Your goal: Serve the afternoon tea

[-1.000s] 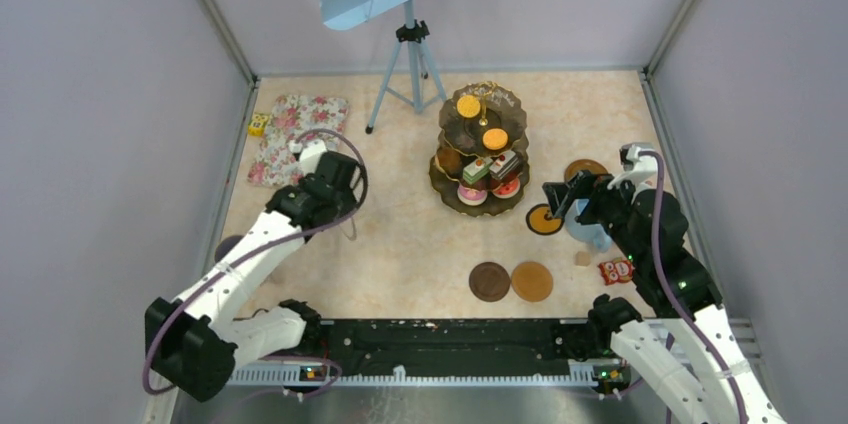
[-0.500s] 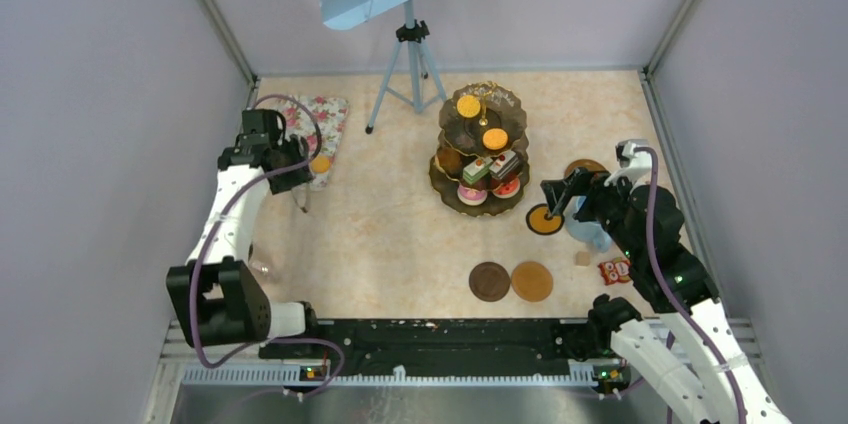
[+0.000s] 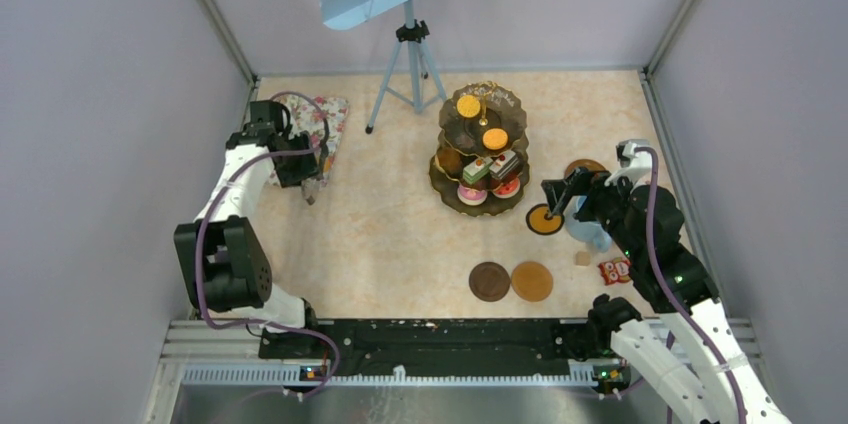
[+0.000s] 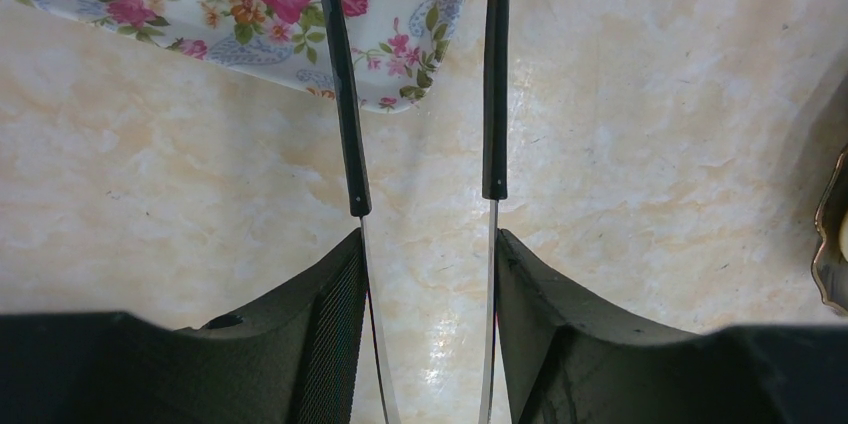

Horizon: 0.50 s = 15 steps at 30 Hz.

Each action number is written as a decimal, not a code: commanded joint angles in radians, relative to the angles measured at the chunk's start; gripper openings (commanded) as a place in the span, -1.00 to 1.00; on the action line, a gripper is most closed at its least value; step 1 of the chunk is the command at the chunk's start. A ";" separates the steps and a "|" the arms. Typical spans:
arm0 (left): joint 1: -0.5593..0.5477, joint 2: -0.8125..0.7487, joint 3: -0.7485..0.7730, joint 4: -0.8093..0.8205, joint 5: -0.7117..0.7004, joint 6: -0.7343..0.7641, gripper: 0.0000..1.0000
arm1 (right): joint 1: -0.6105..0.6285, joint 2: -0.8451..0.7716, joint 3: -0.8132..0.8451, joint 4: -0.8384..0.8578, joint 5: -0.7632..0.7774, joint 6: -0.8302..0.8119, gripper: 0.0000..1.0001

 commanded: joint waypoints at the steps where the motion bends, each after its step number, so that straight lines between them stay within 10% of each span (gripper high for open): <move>1: 0.005 0.021 0.033 0.039 0.018 0.028 0.06 | 0.011 -0.002 -0.003 0.027 0.015 -0.001 0.91; 15: 0.004 0.079 0.009 0.043 0.015 0.040 0.02 | 0.011 -0.003 -0.003 0.026 0.013 0.003 0.91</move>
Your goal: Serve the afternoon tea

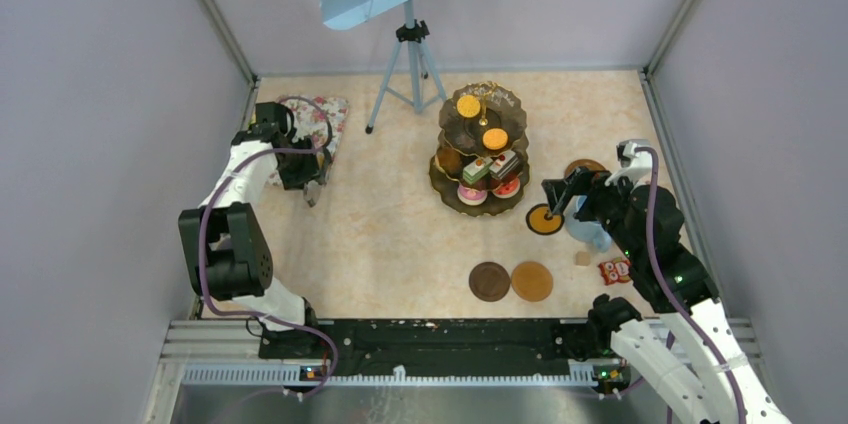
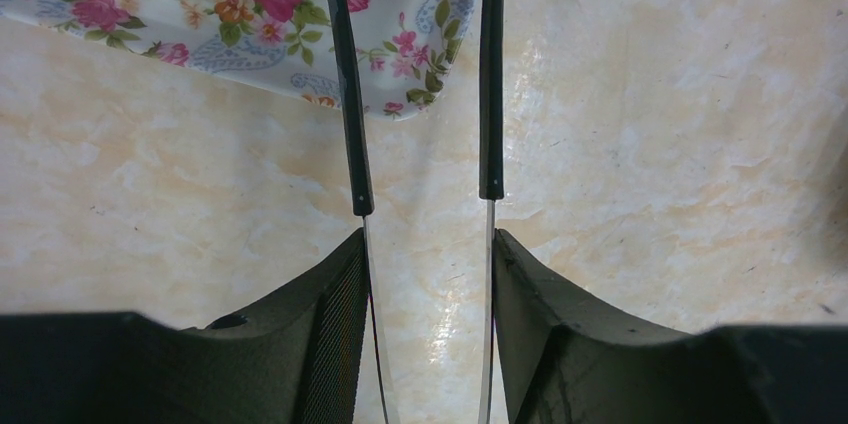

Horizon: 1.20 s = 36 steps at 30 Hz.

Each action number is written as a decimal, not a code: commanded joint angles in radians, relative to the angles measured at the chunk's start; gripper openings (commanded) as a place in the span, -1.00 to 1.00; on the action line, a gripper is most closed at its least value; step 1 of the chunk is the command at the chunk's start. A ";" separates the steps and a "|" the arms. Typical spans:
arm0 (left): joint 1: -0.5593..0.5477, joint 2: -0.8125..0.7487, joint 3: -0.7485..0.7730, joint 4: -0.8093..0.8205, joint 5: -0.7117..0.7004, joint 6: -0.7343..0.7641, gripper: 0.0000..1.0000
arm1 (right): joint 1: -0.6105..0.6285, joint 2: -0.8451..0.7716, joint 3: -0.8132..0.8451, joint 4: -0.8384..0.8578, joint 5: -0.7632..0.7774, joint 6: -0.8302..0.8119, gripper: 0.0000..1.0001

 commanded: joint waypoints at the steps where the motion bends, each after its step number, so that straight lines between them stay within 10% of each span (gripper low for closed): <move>1: 0.005 0.006 0.008 0.035 0.007 0.018 0.01 | 0.011 -0.004 -0.003 0.027 0.006 0.004 0.91; 16: 0.005 0.010 -0.011 0.022 0.019 0.019 -0.03 | 0.012 -0.008 -0.002 0.028 0.001 0.009 0.91; 36: 0.005 -0.084 0.066 -0.020 -0.022 0.032 -0.62 | 0.011 -0.007 0.009 0.023 0.012 0.003 0.91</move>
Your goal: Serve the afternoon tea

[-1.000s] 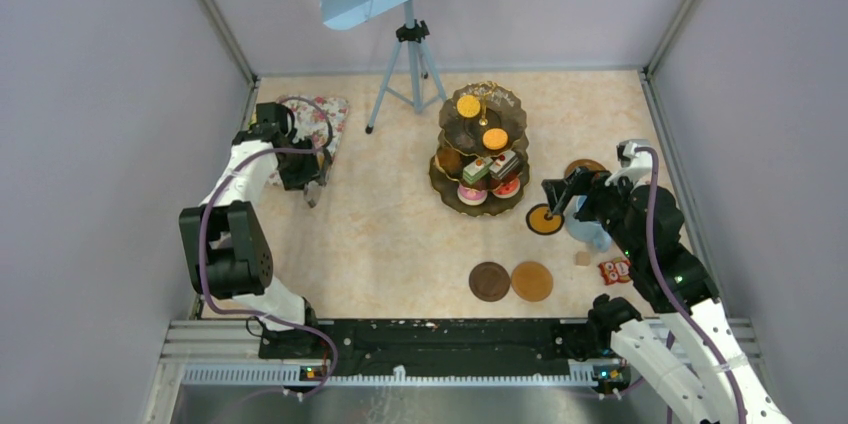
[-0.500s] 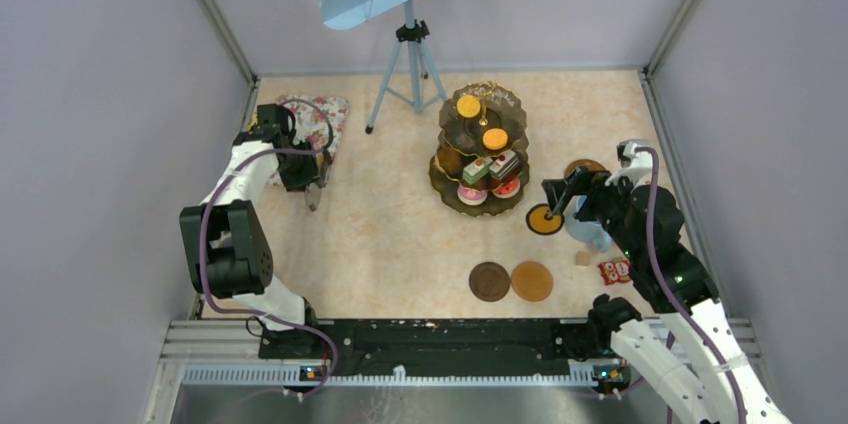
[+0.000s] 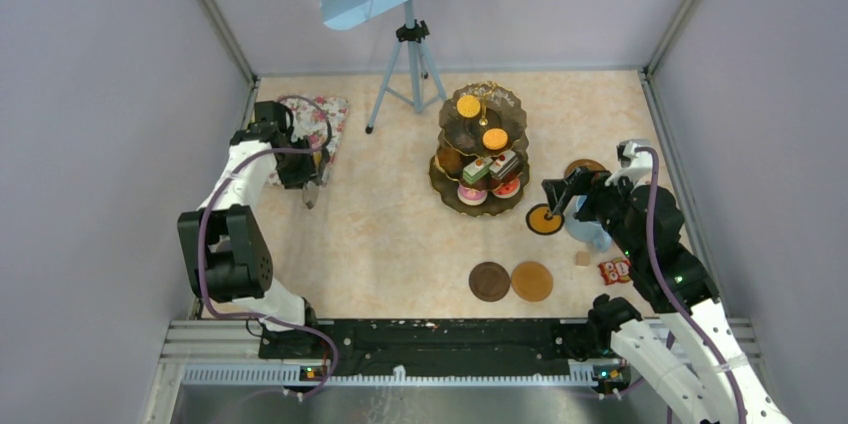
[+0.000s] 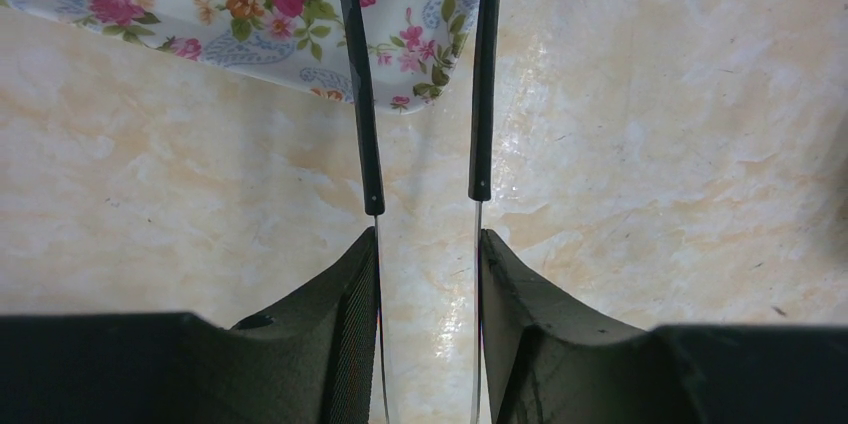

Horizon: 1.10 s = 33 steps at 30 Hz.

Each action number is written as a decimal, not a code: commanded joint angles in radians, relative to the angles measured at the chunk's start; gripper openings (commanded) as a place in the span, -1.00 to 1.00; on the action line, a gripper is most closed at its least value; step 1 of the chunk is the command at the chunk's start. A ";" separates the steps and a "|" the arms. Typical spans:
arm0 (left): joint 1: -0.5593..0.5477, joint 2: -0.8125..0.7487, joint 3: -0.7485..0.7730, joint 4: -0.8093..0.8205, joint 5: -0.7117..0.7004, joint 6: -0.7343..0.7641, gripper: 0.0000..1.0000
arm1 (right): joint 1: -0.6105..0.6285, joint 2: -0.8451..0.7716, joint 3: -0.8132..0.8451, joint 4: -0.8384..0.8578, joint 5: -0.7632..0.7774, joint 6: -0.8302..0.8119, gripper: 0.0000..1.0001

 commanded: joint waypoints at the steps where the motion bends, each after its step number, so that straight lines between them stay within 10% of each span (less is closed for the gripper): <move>1: 0.005 -0.093 0.069 -0.013 -0.013 0.025 -0.63 | 0.011 -0.008 0.009 0.024 0.012 0.001 0.92; 12: -0.014 -0.233 0.176 -0.069 0.162 0.053 -0.70 | 0.011 -0.001 0.028 0.019 0.020 -0.011 0.91; 33: -0.624 -0.359 0.352 -0.057 0.273 0.066 -0.72 | 0.011 0.015 0.093 0.011 0.054 -0.039 0.91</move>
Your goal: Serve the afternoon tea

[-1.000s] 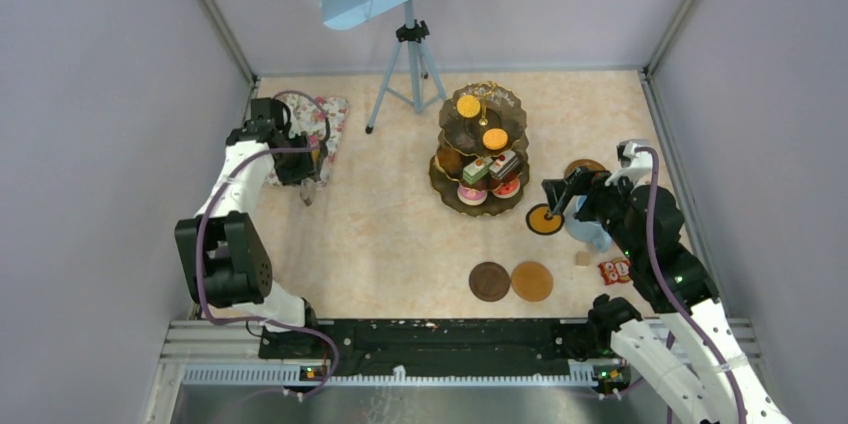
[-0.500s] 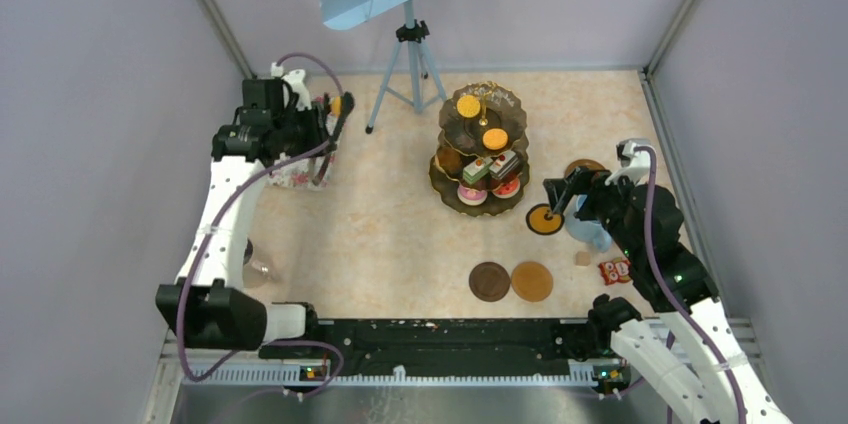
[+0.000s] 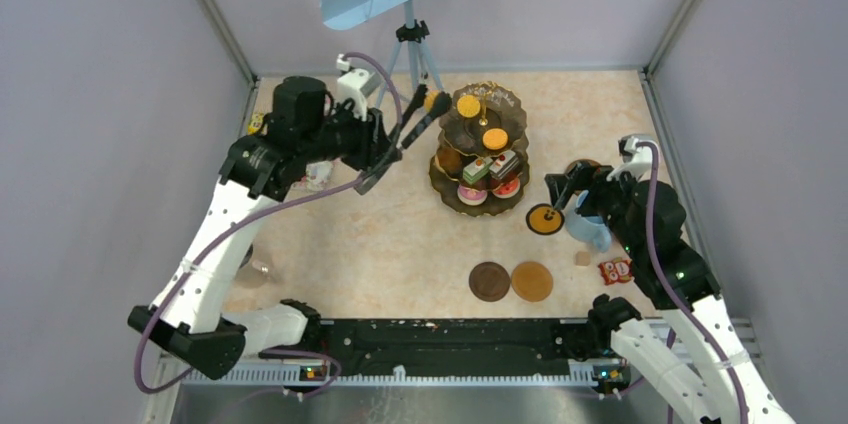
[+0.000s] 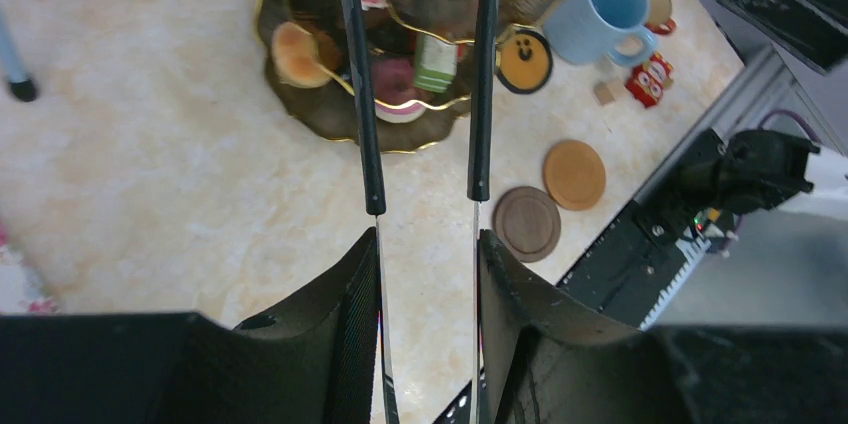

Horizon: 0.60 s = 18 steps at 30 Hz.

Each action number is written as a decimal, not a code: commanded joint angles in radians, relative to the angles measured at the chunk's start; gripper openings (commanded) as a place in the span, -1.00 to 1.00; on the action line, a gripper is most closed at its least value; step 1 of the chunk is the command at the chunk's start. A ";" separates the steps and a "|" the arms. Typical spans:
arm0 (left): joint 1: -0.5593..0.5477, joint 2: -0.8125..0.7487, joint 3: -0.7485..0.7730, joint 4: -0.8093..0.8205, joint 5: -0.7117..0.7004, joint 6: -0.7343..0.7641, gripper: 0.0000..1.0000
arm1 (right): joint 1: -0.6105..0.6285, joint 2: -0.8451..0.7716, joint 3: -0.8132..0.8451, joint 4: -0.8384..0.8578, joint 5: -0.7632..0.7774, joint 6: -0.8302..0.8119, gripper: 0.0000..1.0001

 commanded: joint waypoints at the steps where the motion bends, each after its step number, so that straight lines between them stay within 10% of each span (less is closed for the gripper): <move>1: -0.121 0.046 0.024 0.059 -0.008 0.000 -0.72 | 0.011 -0.016 0.057 0.010 0.025 -0.010 0.90; 18: -0.237 0.157 0.019 0.116 -0.124 -0.013 -0.50 | 0.011 -0.047 0.063 -0.025 0.040 -0.008 0.90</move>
